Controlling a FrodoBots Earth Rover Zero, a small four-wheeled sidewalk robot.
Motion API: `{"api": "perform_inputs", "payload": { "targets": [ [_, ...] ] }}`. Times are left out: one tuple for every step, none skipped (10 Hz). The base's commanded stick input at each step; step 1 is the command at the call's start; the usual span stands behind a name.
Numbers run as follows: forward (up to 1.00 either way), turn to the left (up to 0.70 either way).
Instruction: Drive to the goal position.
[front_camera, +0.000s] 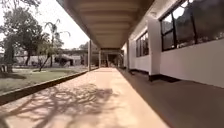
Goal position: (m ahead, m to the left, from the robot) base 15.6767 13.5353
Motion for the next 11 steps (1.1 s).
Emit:
{"api": "perform_inputs", "payload": {
  "targets": [
    [0.5,0.0],
    [0.5,0.0],
    [0.5,0.0],
    [0.5,0.0],
    [0.5,0.0],
    [0.5,0.0],
    [0.5,0.0],
    [0.5,0.0],
    [0.5,0.0],
    [0.5,0.0],
    [0.5,0.0]
  ]
}}
